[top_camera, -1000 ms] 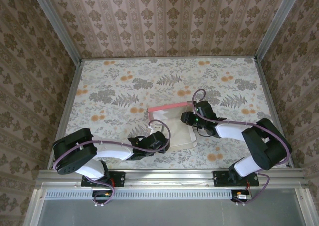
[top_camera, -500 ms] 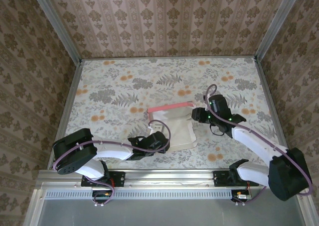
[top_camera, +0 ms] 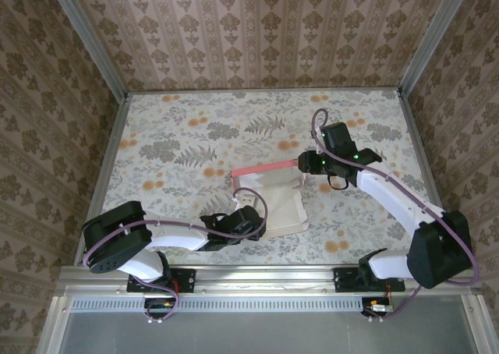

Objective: Fold the paper box

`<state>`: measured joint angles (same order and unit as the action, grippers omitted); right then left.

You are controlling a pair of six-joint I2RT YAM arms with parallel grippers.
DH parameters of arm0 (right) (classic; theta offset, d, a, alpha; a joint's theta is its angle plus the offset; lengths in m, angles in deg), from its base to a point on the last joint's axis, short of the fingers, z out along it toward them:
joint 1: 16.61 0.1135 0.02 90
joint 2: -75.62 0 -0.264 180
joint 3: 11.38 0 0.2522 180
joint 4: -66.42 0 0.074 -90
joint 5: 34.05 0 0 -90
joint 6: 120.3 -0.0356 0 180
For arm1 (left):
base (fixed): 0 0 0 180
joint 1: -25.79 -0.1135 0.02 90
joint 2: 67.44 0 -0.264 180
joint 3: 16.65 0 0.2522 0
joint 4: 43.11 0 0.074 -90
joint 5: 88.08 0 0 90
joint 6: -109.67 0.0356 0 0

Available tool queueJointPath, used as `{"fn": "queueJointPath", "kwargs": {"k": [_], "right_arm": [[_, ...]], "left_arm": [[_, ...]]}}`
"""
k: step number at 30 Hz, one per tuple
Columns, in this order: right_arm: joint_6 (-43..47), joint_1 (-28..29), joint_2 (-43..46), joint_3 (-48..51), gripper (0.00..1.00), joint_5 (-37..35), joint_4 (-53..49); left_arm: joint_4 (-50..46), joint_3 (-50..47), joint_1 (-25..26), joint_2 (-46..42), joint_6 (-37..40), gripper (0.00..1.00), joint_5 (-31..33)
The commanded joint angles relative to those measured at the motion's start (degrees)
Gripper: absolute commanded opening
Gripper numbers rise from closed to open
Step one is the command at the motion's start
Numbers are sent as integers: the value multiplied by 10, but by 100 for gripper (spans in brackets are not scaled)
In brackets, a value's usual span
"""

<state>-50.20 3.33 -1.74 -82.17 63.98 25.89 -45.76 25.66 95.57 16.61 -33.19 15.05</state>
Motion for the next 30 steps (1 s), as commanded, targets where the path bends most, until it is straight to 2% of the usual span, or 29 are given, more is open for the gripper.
{"fn": "queueJointPath", "kwargs": {"k": [1,7,15,25,30], "right_arm": [[25,-2,-17,-22,38,-10,-36],[29,-1,-18,-9,31,-8,-24],[49,0,-37,-15,26,-13,-13],[54,44,-8,-4,10,-51,-27],[52,64,11,4,9,-65,-51]], "left_arm": [[-36,3,9,7,9,39,-20],[-36,4,9,9,11,39,-21],[-40,11,10,17,20,39,-26],[-43,24,9,27,12,39,-25],[-57,36,9,36,8,38,-24]]}}
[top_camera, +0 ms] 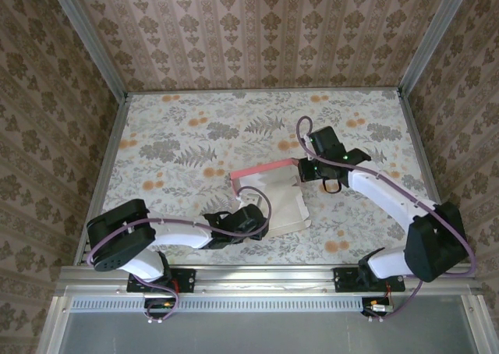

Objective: Fold the paper box

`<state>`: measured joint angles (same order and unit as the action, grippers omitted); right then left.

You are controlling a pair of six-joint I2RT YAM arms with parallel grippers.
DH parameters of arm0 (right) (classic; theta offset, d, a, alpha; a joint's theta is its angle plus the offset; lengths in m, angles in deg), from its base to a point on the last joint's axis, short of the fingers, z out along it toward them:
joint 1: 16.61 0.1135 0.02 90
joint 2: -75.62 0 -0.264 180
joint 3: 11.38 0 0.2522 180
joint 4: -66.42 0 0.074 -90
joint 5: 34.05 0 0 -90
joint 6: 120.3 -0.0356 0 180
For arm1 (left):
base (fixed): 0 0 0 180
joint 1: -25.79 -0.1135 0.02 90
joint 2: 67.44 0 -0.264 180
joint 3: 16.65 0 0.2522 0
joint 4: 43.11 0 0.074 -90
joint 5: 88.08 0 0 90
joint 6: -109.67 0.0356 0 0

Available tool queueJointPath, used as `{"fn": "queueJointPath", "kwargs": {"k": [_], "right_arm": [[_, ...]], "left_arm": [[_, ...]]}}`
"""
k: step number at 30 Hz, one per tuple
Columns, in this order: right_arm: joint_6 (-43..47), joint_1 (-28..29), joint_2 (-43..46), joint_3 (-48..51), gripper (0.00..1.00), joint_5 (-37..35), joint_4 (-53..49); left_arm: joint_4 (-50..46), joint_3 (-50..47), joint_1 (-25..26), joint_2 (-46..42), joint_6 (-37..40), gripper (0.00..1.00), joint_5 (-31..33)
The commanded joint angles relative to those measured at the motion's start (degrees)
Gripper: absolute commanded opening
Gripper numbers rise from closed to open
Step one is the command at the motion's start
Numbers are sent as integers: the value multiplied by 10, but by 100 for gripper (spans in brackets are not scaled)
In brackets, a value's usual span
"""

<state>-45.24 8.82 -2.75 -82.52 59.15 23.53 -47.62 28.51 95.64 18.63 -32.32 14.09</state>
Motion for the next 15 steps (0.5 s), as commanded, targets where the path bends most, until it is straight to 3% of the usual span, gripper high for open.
{"fn": "queueJointPath", "kwargs": {"k": [1,15], "right_arm": [[2,15,25,10,9,-17,-31],[-14,45,15,15,8,-6,-49]], "left_arm": [[-40,9,8,18,-2,38,-14],[-42,19,9,22,-7,38,-16]]}}
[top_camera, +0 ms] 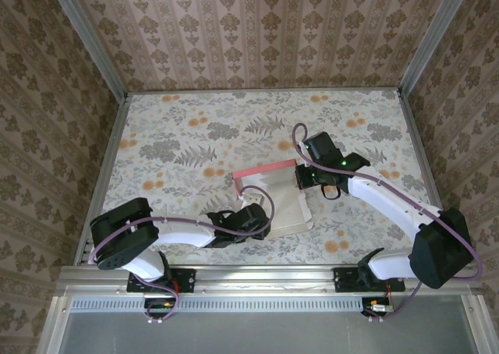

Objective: Fold the paper box

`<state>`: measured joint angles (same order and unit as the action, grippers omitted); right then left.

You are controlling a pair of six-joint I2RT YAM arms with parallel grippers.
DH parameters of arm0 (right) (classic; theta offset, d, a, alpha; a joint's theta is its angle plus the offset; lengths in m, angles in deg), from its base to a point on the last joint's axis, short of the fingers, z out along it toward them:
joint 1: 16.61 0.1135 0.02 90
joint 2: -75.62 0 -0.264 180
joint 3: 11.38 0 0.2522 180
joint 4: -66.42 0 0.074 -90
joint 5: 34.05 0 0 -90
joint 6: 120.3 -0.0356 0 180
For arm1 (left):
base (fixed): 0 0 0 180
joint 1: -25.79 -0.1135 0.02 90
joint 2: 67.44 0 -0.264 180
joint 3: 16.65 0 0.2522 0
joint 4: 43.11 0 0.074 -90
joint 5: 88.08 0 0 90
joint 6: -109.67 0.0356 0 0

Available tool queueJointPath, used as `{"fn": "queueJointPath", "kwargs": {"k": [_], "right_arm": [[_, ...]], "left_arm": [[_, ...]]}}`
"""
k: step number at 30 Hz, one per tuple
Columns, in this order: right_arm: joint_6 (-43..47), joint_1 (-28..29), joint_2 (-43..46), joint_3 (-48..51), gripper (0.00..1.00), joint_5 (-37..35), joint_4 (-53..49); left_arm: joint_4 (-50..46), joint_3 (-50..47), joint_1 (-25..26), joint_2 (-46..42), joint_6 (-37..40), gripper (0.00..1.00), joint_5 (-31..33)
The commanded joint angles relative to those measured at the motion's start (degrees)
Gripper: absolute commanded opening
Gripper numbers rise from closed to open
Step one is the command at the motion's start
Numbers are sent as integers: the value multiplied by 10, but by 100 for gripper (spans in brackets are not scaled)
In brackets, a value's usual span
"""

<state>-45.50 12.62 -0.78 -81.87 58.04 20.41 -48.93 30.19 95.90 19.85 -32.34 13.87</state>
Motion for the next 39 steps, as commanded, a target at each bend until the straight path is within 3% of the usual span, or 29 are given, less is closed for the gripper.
{"fn": "queueJointPath", "kwargs": {"k": [1,8,14,21,27,31,34,39], "right_arm": [[-14,6,-4,15,8,3,-13],[-16,6,-9,44,6,5,12],[-6,8,-26,48,5,25,47],[31,24,-74,26,5,48,67],[72,48,-102,5,6,76,94],[90,63,-125,-16,5,84,93],[98,73,-133,-28,4,79,93],[110,81,-138,-36,4,88,93]], "left_arm": [[-27,2,6,8,-8,38,-14],[-10,-16,6,-28,-23,38,-11],[10,-44,6,-115,-33,37,-6],[-123,5,-15,-270,56,39,-45],[-293,78,-137,-372,136,44,-151],[-344,115,-237,-378,203,49,-200],[-299,112,-324,-355,228,53,-293],[-192,122,-376,-238,270,57,-409]]}}
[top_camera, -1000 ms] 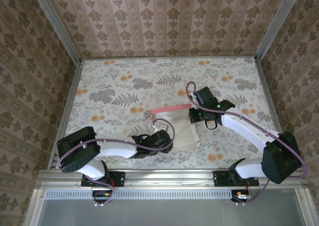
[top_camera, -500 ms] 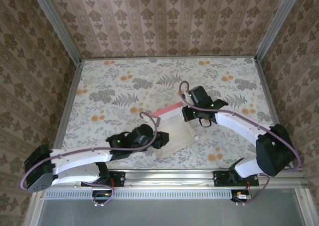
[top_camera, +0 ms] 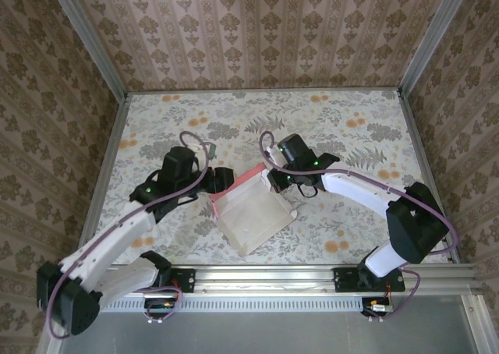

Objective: Fold the paper box

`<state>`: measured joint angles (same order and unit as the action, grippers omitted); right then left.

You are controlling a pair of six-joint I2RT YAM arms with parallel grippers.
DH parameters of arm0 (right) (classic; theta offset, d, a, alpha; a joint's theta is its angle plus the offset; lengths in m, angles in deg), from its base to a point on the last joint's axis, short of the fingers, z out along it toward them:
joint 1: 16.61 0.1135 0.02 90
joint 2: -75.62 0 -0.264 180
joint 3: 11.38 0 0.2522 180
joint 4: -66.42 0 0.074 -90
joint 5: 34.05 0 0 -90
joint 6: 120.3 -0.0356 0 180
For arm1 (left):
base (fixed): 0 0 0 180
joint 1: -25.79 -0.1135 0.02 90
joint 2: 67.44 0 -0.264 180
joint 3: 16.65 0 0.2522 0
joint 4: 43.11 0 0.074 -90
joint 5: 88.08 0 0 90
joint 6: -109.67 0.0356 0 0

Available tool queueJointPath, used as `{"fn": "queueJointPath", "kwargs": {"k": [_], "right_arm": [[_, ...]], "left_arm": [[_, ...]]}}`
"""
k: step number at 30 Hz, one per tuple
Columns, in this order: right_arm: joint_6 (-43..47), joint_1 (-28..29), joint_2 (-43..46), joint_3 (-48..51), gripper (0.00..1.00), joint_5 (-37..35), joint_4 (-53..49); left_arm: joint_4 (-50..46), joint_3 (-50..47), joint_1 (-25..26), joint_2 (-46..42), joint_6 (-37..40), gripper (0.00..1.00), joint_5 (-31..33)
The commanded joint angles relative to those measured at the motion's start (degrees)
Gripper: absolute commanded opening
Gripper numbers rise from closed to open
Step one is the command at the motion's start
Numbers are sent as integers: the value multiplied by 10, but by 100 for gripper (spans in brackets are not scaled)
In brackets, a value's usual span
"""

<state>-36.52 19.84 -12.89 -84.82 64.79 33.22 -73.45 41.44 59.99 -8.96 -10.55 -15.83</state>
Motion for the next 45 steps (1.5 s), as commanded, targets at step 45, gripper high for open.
{"fn": "queueJointPath", "kwargs": {"k": [45], "right_arm": [[13,22,-11,3,8,32,-26]], "left_arm": [[314,105,-35,399,57,59,-230]]}}
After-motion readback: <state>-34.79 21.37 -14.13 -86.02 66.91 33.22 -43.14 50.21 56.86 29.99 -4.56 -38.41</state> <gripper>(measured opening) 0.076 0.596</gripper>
